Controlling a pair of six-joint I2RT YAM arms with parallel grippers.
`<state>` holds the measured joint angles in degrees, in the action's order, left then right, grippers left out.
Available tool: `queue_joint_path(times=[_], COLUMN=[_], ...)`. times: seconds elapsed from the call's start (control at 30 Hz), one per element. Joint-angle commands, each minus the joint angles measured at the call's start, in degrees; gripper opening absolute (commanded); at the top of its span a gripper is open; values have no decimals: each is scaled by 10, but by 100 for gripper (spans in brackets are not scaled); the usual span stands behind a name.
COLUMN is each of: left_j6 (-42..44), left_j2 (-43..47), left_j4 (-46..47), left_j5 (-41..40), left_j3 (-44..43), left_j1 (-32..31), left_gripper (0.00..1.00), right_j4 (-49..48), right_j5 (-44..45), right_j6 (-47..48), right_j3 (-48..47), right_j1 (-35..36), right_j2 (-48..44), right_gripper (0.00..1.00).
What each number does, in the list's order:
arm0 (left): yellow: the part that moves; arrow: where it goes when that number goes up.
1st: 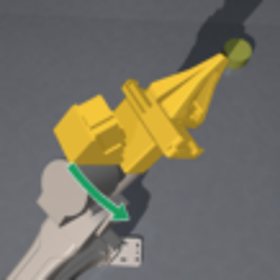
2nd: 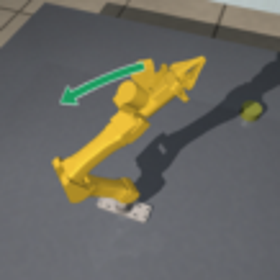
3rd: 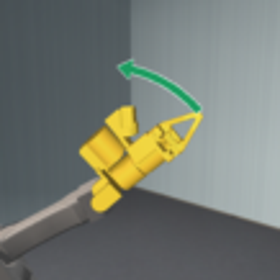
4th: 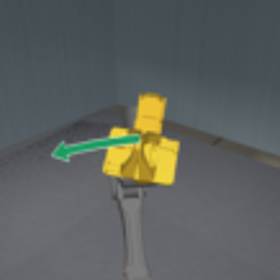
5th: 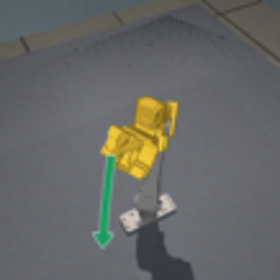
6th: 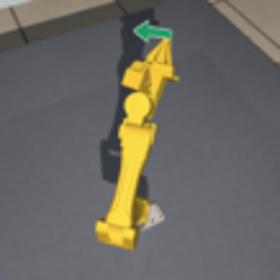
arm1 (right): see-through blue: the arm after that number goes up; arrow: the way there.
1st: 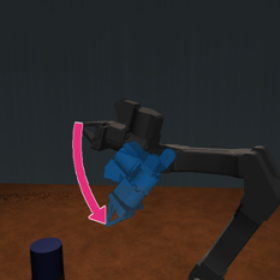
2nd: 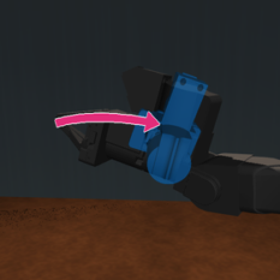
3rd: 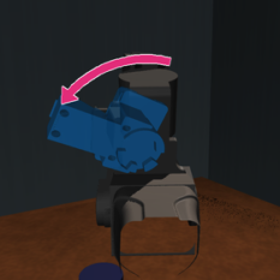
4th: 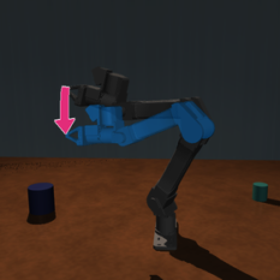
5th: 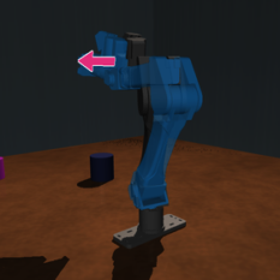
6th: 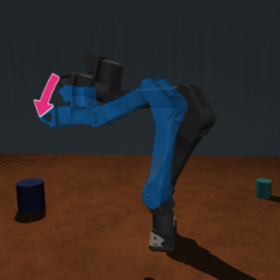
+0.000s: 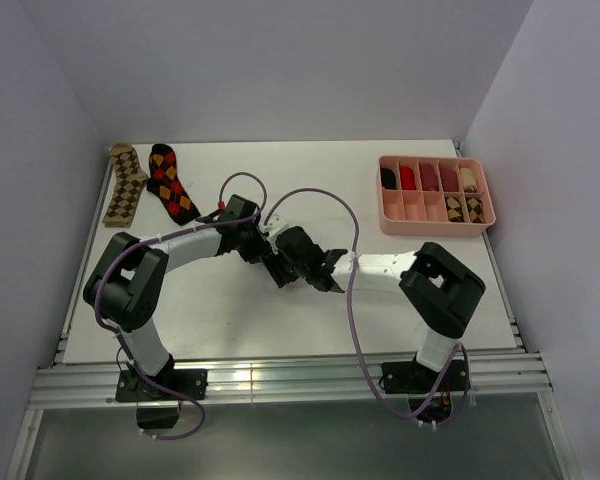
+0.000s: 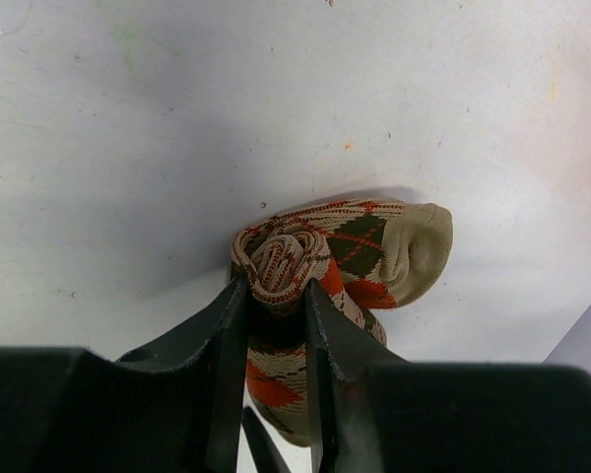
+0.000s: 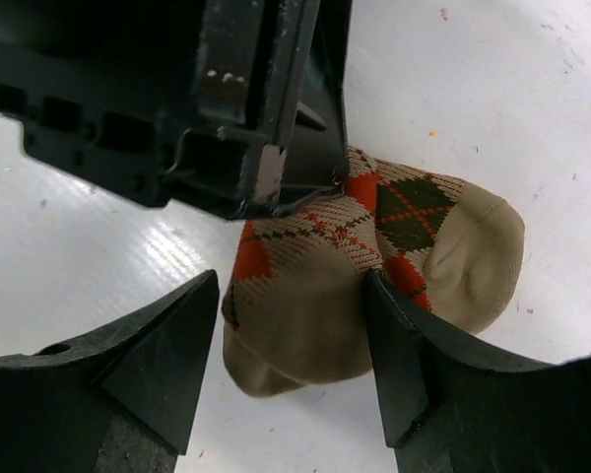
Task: Roll the socks
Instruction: Roll the sock at the center of the board.
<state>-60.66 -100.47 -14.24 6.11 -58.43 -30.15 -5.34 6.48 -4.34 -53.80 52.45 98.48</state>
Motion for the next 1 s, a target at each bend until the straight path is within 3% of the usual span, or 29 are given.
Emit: queue_joint_path(times=[0.0,0.13,0.3,0.37,0.6,0.7,0.97], left_j6=[27,30,27,21,3,-3,-21], left_j2=[-14,-12,-4,5,56,77,170], left_j4=[-44,-42,-26,-19,20,26,52], left_j5=[-27,-28,-22,-20,-15,-11,-28], left_j3=[6,3,12,21,61,74,134], left_j1=[-2,-2,-2,-2,3,7,18], left_gripper=[27,29,38,43,51,52,54], right_j4=[-11,-4,9,5,0,0,-8], right_j5=[41,37,46,47,-20,-97,-354], right_j6=[13,6,-7,-20,-44,-61,-118], right_j3=[-22,-24,-20,-11,13,11,-9], right_j1=[9,11,11,11,2,-15,-95], right_j2=[23,53,97,108,88,82,118], right_gripper=[68,68,63,56,10,0,0])
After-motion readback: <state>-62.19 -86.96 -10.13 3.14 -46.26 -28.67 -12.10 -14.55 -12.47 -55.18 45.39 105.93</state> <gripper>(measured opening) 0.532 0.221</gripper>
